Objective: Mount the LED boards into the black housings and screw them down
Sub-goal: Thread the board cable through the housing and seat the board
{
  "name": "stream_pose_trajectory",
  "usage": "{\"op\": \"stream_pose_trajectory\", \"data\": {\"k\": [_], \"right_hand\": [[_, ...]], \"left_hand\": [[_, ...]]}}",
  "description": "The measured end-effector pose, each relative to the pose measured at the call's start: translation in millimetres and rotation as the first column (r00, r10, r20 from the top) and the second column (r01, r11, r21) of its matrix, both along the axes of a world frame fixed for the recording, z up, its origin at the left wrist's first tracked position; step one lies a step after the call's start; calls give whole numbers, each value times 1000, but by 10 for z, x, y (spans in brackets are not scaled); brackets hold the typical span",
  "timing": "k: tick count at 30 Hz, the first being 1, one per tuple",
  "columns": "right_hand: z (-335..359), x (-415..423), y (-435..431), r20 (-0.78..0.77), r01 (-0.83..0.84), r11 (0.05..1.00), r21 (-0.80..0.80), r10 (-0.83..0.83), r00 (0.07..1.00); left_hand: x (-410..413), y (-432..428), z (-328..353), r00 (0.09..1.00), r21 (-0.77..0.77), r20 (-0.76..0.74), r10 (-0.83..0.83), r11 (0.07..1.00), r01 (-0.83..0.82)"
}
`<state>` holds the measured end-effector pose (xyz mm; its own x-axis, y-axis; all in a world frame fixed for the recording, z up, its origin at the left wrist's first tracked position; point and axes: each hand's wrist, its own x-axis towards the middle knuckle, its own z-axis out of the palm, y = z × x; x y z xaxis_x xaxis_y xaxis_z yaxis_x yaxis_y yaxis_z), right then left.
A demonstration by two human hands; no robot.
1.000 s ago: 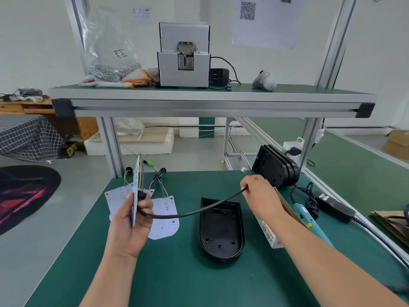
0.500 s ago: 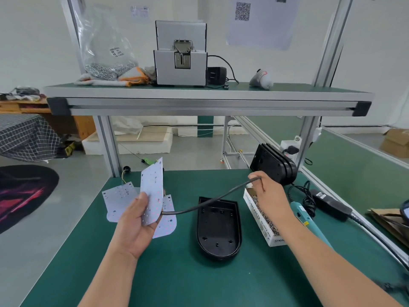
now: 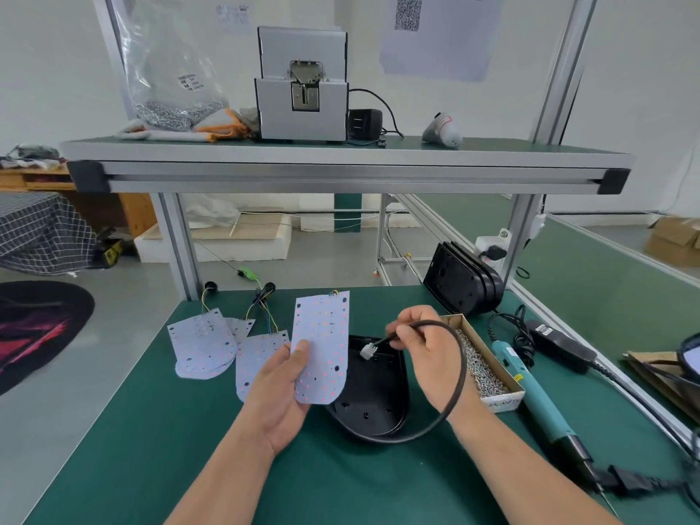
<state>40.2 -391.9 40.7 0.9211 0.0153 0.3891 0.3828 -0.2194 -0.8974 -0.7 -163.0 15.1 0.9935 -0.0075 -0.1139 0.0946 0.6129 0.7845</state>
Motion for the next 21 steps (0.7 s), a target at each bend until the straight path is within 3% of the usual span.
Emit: {"op": "stream_pose_trajectory", "data": {"k": [6, 10, 15, 21], "right_hand": [[-43, 67, 84, -17, 11, 997, -81, -13, 1000], [-21, 97, 82, -9, 14, 1000, -28, -14, 1000], [5, 135, 43, -53, 30, 988, 149, -23, 998], [3, 114, 112, -72, 2, 994, 112, 6, 997]], "left_hand": [[19, -54, -41, 1000, 34, -28, -12, 999, 13], [38, -50, -41, 1000, 68, 0, -23, 997, 23], [26, -114, -28, 999, 184, 35, -17, 983, 10], [-23, -205, 8, 995, 335, 95, 33, 940, -64]]}}
